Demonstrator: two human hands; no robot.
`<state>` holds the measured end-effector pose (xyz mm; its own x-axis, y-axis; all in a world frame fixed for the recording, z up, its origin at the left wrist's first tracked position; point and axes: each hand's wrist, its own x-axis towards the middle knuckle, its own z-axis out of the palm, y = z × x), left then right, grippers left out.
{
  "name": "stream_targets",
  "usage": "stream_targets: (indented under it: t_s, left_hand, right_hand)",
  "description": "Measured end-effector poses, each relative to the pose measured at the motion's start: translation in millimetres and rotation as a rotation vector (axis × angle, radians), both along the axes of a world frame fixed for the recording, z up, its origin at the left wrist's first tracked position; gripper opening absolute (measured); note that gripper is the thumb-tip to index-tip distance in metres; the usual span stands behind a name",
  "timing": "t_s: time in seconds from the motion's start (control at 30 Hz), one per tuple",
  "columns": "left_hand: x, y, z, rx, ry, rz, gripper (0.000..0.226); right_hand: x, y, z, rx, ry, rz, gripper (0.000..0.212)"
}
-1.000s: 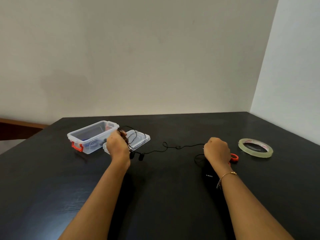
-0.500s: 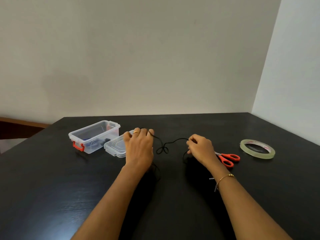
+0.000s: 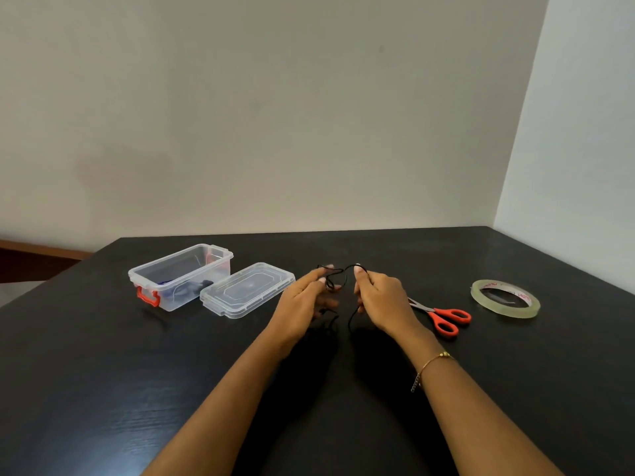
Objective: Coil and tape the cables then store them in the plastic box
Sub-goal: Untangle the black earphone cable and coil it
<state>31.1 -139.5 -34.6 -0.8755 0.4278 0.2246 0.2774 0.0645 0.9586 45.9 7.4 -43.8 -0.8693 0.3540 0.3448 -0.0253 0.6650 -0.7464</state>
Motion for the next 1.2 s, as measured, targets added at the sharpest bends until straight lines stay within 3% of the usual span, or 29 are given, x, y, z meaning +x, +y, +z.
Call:
stream_targets:
  t_s: [0.13,0.23,0.3,0.53,0.73,0.8,0.97,1.1,1.2]
  left_hand:
    - [-2.4,6.9,-2.1,0.226,-0.03,0.061,0.051]
    - [-4.9,6.3,3.2,0.53,-0.205,0.091,0.043]
    - [-8.2,4.1,4.8,0.596,-0.238,0.158,0.046]
    - [-11.9,0.2,-0.4,0.446,-0.132,0.417,0.073]
    - [-20.5,-8.1,-1.8,0.309,-0.105,0.597,0.042]
    - [-22.0,-10.4,-1.2,0.297,-0.145,0.588,0.042]
    - [-20.5,-11.3,-1.1,0.203,-0.168,0.45,0.073]
    - [-17.9,-8.4,-0.3,0.212,-0.167,0.3,0.075]
    - [-14.1,-4.6,-0.1,0.19,-0.149,0.2,0.075]
  right_hand:
    - [3.9,0.8,-0.4,0.254,-0.054,-0.006,0.057]
    - [4.5,2.3,-0.6,0.375,-0.097,-0.015,0.056]
    - [4.4,5.1,-0.8,0.412,-0.145,-0.009,0.057]
    - [0.2,8.7,-5.6,0.322,-0.125,0.081,0.06]
    - [4.0,4.1,-3.5,0.429,0.06,0.15,0.054]
    - [3.4,0.8,-3.3,0.434,0.144,0.115,0.052]
    - [2.7,0.7,-0.8,0.291,0.259,0.012,0.051]
    - [2.4,1.8,-3.6,0.187,0.121,0.014,0.048]
    - [-1.0,-1.1,-4.7,0.033,-0.019,0.015,0.028]
